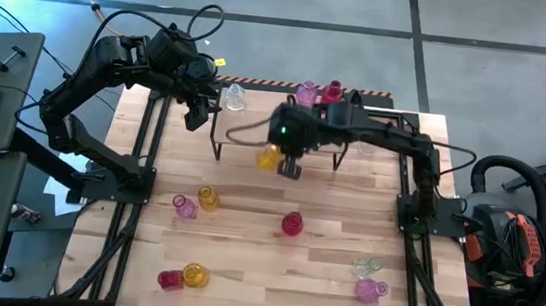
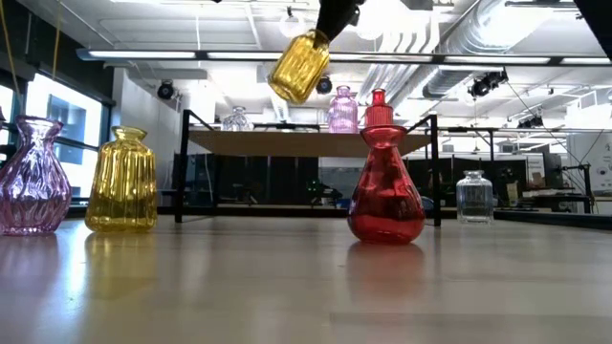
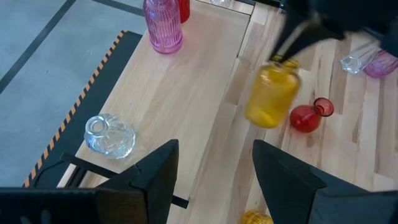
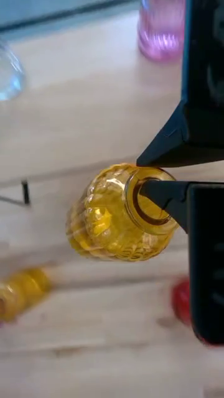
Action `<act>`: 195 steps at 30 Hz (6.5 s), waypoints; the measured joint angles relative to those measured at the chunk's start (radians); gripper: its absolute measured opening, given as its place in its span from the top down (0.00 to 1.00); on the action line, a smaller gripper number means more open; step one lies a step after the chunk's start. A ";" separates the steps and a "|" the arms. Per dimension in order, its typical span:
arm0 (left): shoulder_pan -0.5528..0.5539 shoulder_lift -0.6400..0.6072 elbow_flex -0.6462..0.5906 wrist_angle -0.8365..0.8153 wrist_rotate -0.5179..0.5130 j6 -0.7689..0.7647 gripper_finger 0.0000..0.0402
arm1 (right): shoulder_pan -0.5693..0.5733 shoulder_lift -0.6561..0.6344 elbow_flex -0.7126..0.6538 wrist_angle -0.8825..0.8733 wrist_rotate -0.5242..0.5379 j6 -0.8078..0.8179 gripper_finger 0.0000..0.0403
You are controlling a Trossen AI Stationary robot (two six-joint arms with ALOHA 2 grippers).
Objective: Sort vases onto shelf
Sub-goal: Put the bottom right yellow vase on the shelf
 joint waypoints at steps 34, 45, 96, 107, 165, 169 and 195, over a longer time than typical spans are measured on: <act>0.000 0.000 0.000 0.000 0.000 0.000 0.51 | -0.284 0.047 0.000 0.228 -0.020 -0.278 1.00; 0.000 0.000 0.000 0.000 0.000 0.000 0.51 | -0.246 0.067 -0.002 0.148 0.031 -0.264 1.00; 0.000 0.000 0.000 0.000 0.000 0.000 0.51 | -0.260 0.104 0.000 0.196 0.018 -0.275 0.93; 0.000 0.000 0.000 0.000 0.000 0.000 0.51 | -0.259 0.103 0.032 0.185 0.035 -0.284 0.93; 0.000 0.000 0.000 0.000 0.000 0.000 0.51 | -0.292 0.170 0.042 0.131 -0.128 -0.176 0.93; 0.000 0.000 0.000 0.000 0.000 0.000 0.51 | -0.293 0.170 0.042 0.163 -0.122 -0.176 0.93; 0.000 0.000 0.000 0.000 0.000 0.000 0.51 | -0.305 0.169 0.068 0.154 -0.080 -0.152 0.93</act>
